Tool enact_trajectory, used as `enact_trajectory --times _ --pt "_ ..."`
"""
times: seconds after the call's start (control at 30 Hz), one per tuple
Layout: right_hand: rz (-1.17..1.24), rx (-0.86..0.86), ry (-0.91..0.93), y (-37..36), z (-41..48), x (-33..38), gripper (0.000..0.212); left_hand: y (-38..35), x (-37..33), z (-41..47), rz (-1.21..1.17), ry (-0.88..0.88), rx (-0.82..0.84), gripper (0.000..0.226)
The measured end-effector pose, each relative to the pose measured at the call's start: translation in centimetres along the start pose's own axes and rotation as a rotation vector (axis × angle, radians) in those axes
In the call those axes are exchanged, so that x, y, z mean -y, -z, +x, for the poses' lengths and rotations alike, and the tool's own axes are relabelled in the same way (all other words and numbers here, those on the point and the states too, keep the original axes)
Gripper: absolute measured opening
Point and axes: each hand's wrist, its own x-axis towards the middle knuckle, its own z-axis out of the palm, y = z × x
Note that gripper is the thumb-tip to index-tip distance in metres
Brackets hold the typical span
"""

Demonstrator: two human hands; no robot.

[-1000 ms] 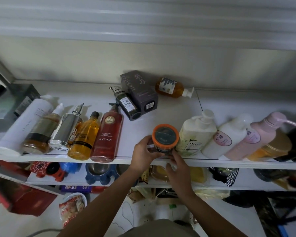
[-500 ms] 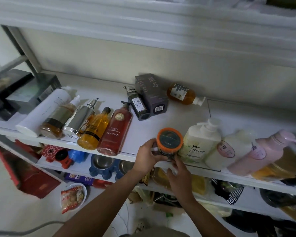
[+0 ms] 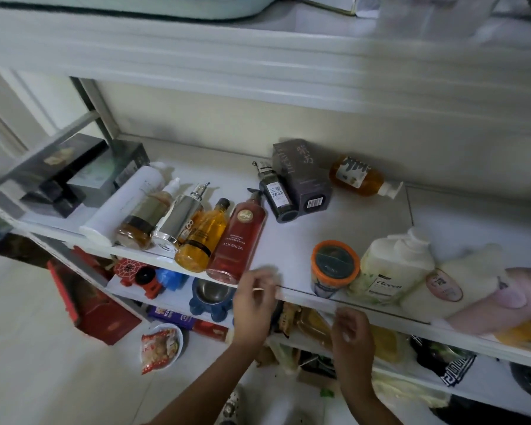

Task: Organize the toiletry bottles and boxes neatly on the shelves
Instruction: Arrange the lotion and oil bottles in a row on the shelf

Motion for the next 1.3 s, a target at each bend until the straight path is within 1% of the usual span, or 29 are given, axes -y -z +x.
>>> enact_trajectory --times 0.03,0.07,0.1,0.13,0.17,0.23,0.3,0.37,0.4,0.5,0.57,0.63,0.7,0.77,0.87,0.97,1.03,1.1,1.2,1.3 --pt "-0.009 0.007 -0.004 -0.4 -0.5 0.2 0.012 1.5 0.1 -0.1 -0.051 0.093 -0.108 0.007" --pt "-0.025 0.036 0.000 -1.0 -1.0 0.4 0.012 2.8 0.3 0.2 -0.089 0.204 -0.209 0.005" --pt "-0.040 0.079 0.008 -1.9 -1.4 0.7 0.013 3.9 0.5 0.8 -0.122 0.312 -0.290 0.011" --pt "-0.050 0.125 0.014 -3.0 -1.8 1.1 0.015 4.8 0.8 1.7 -0.141 0.403 -0.326 0.020" --pt "-0.065 0.166 0.016 -4.2 -2.1 1.6 0.016 5.5 1.1 2.6 -0.153 0.473 -0.314 0.029" --pt "-0.094 0.248 0.024 -6.9 -2.2 2.8 0.017 6.4 1.4 4.1 -0.172 0.561 -0.202 0.047" --pt "-0.111 0.328 -0.008 -9.7 -1.6 3.8 0.016 6.9 1.1 5.1 -0.288 0.649 -0.100 0.049" --pt "-0.125 0.371 -0.090 -12.4 -0.7 4.7 0.018 7.7 0.8 5.8 -0.403 0.705 -0.039 0.043" --pt "-0.093 0.377 -0.137 -13.5 -0.3 5.3 0.017 8.1 0.7 6.1 -0.446 0.721 -0.020 0.037" --pt "0.090 0.377 -0.296 -15.8 0.3 7.1 0.009 8.9 0.7 6.9 -0.511 0.754 0.071 0.017" --pt "0.144 0.399 -0.376 -16.1 0.7 7.2 0.015 9.4 0.4 7.3 -0.521 0.778 0.151 0.013" --pt "0.194 0.420 -0.427 -15.6 1.0 6.8 0.029 10.0 0.3 7.3 -0.511 0.797 0.241 0.015" --pt "0.212 0.451 -0.437 -14.9 1.0 6.3 0.034 10.6 0.7 7.0 -0.485 0.795 0.328 0.023" --pt "0.196 0.454 -0.409 -14.2 0.5 5.7 0.030 11.1 1.2 6.5 -0.450 0.782 0.400 0.028" --pt "0.122 0.442 -0.347 -13.8 0.0 4.5 0.027 11.6 2.0 5.9 -0.409 0.737 0.462 0.026" --pt "0.119 0.427 -0.271 -13.7 -0.4 4.3 0.025 11.9 2.5 6.0 -0.334 0.582 0.509 0.021" --pt "0.132 0.406 -0.212 -13.7 -0.2 4.9 0.030 12.0 2.7 6.6 -0.263 0.455 0.528 0.021" --pt "0.115 0.412 -0.132 -13.6 0.2 5.4 0.037 12.0 2.7 7.3 -0.189 0.343 0.560 0.025" --pt "0.074 0.444 -0.025 -13.3 1.0 5.9 0.037 11.5 3.1 8.4 -0.048 0.177 0.583 0.033" --pt "0.041 0.465 0.078 -12.9 2.0 6.4 0.039 10.6 3.3 9.0 0.097 0.059 0.542 0.044"
